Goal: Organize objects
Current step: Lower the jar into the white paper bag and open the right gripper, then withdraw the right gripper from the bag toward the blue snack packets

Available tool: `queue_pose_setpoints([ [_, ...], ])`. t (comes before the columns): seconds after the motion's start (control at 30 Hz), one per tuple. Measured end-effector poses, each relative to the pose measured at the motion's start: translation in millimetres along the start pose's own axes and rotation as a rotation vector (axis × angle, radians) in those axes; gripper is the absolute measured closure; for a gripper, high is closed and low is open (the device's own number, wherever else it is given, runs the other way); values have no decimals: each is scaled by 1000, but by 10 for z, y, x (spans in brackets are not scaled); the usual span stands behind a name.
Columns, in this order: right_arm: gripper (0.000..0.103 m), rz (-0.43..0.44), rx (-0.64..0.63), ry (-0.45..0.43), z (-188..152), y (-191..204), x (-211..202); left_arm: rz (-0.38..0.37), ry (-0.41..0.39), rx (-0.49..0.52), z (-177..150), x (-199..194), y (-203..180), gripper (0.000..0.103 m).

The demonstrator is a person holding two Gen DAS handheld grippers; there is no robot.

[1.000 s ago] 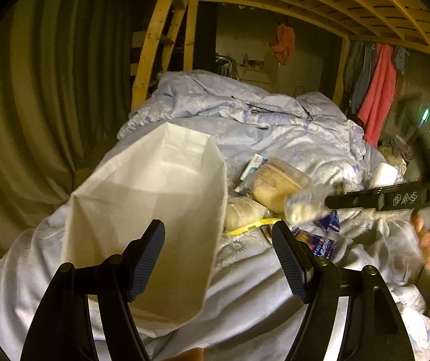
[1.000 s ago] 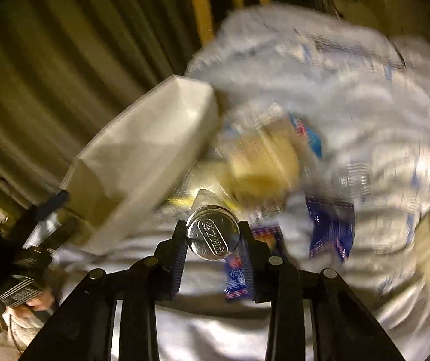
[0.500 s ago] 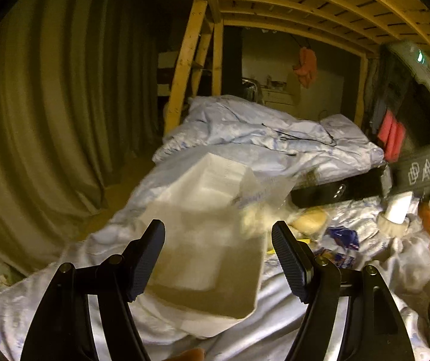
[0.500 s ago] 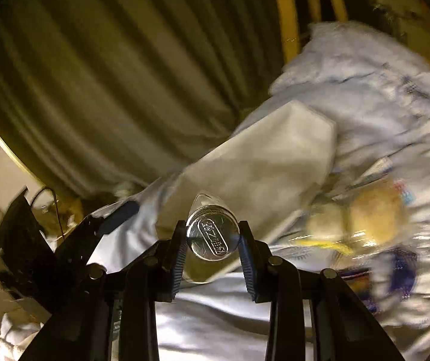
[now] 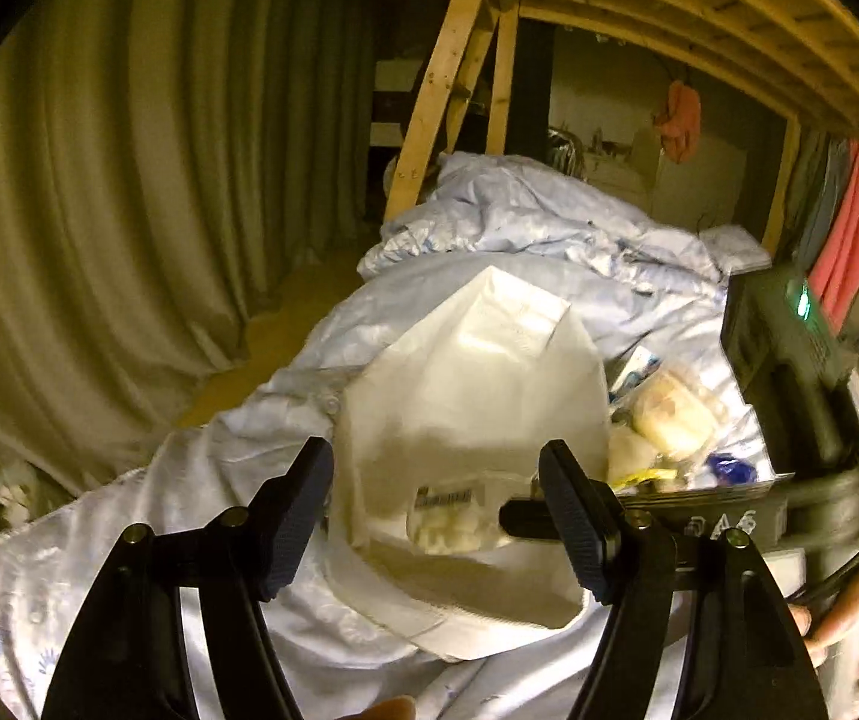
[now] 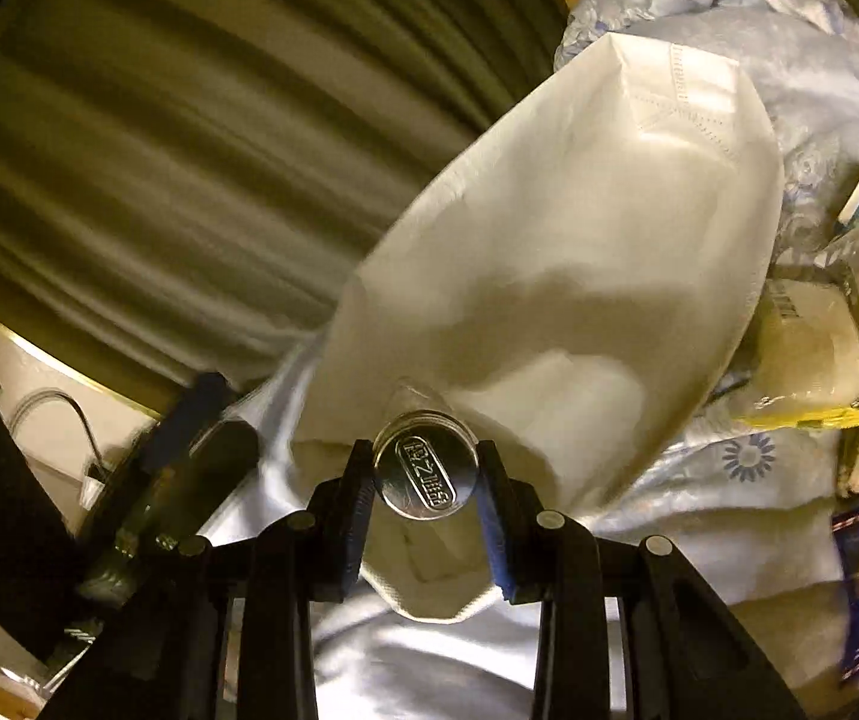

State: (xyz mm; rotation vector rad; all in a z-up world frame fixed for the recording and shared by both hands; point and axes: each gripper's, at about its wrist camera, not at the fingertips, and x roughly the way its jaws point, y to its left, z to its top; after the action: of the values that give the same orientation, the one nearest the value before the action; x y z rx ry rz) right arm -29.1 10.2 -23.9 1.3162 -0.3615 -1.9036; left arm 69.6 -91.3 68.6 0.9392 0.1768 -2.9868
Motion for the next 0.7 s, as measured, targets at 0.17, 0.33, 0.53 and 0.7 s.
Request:
queue_pose_setpoints([
  [0.17, 71, -18, -135, 20, -150, 35, 120, -40, -4, 6, -11, -27, -38, 32],
  [0.33, 67, 14, -184, -11, -211, -19, 112, -121, 19, -8, -8, -5, -56, 32],
  [0.53, 51, 15, -271, -116, -218, 82, -144, -168, 3, -7, -3, -29, -95, 32],
  [0.7, 51, -185, -350, -166, -268, 124, -411, -177, -10, 21, -21, -27, -190, 32],
])
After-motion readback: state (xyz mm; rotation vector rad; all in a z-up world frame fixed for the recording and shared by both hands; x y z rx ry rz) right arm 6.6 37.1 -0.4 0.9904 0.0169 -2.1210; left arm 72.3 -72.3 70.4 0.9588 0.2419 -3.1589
